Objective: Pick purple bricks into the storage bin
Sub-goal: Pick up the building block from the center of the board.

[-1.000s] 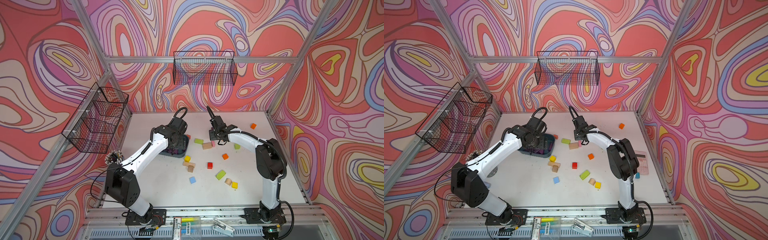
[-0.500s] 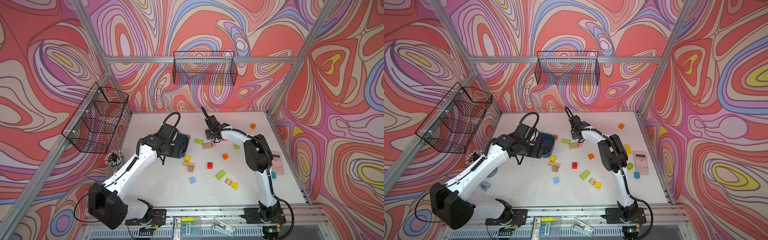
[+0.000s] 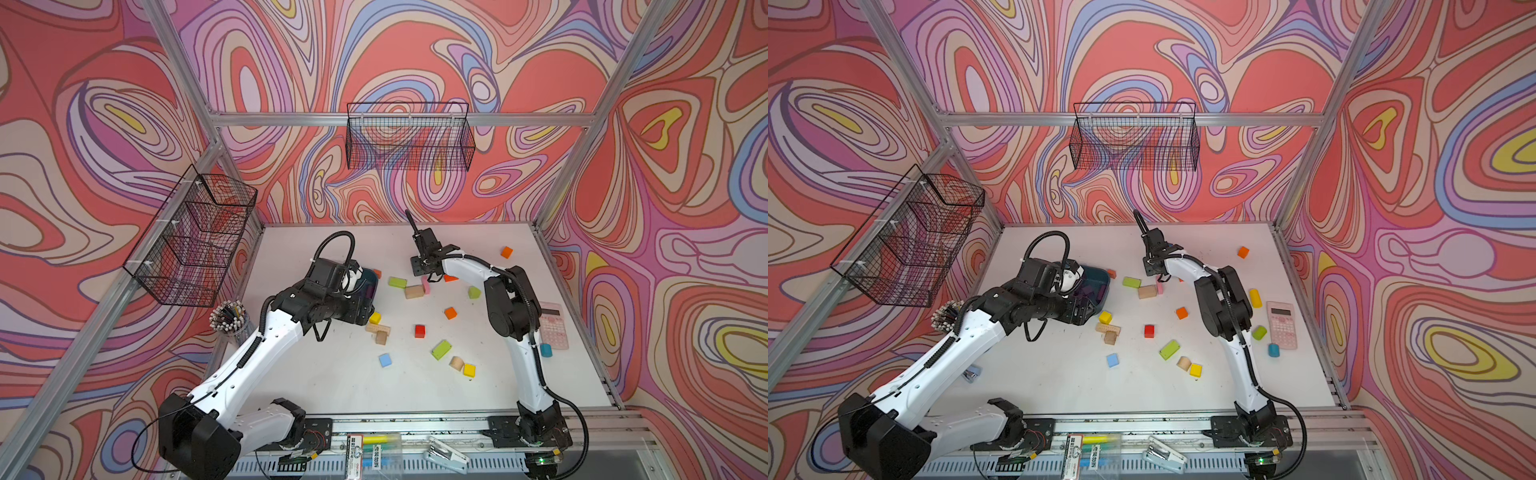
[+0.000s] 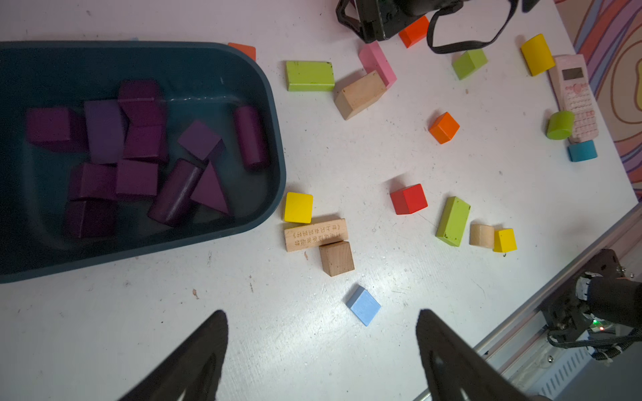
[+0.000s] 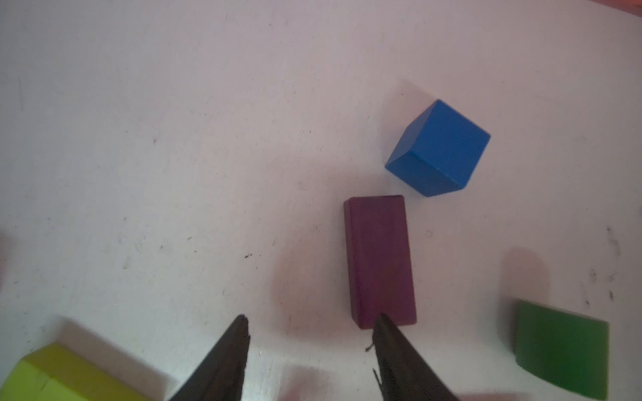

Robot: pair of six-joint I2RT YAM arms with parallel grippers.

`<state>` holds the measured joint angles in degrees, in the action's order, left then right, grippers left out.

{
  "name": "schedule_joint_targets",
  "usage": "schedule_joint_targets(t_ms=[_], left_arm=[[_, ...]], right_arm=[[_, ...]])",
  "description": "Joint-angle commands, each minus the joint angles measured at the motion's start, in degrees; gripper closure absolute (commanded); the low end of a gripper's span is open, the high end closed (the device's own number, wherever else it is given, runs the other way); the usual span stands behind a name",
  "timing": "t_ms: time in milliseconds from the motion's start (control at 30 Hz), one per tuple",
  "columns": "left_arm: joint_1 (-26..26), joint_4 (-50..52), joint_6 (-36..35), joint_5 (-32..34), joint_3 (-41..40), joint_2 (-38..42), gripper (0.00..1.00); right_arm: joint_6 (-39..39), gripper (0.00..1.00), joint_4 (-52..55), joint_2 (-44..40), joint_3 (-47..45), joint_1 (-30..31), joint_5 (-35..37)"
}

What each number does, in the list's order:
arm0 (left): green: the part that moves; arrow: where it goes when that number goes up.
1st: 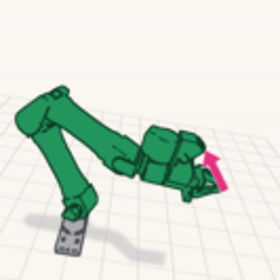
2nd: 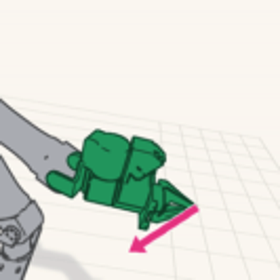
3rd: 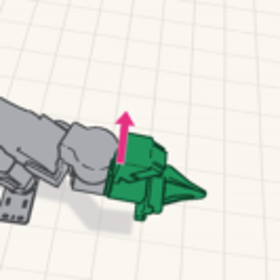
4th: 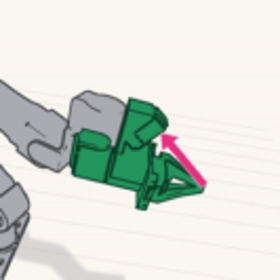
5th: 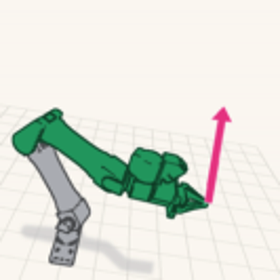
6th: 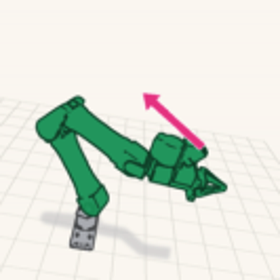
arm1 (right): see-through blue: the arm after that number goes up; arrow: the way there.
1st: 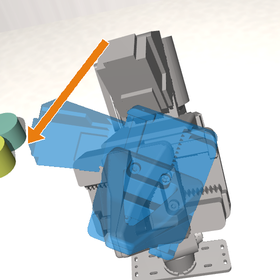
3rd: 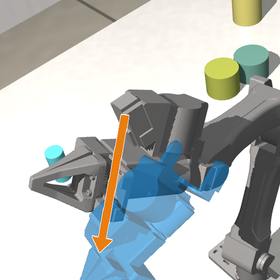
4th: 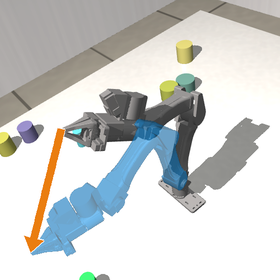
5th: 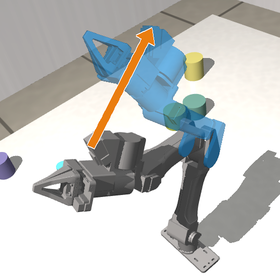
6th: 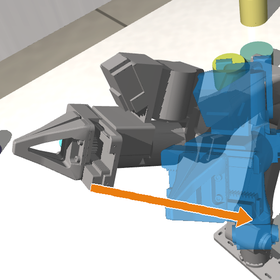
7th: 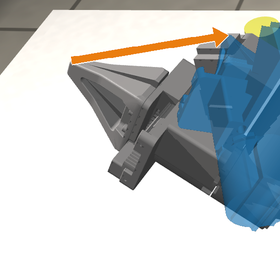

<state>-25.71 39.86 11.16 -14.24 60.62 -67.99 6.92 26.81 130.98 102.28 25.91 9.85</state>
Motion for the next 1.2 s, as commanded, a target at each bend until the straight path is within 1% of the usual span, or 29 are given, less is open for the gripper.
schedule_joint_targets(t_ms=[0, 233, 467, 733, 900, 1067, 1167], left_arm=[[0.8, -2.8, -1.9, -4.5, -0.7, -0.3, 0.11], [1.8, -2.8, -5.3, -5.4, 0.1, -2.6, 0.11], [4.3, -3.4, -7.9, -5.7, -0.8, -3.1, 0.11], [4.7, -6.3, -7.1, -5.2, -2.6, -3.1, 0.11], [4.8, -7.5, -6.4, -5.2, -3.4, -3.0, 0.11], [5.0, -7.8, -6.3, -3.9, -3.5, -2.9, 0.11], [5.0, -8.2, -6.0, -3.2, -3.6, -2.4, 0.11]], right_arm=[[-1.1, 0.40, -1.7, 0.4, -0.5, -1.9, -2.1], [0.7, 0.41, -3.2, 0.6, -1.1, -4.8, -6.5], [0.6, 0.41, -1.4, 2.6, 2.1, -5.0, -7.3], [0.7, 0.43, 0.5, 5.5, 6.2, -5.1, -7.0], [0.0, 0.49, 2.2, 6.9, 7.7, -5.1, -5.9], [0.2, 0.60, 2.6, 7.3, 7.5, -5.1, -6.1], [0.3, 0.64, 2.8, 6.9, 7.3, -5.1, -6.1]])
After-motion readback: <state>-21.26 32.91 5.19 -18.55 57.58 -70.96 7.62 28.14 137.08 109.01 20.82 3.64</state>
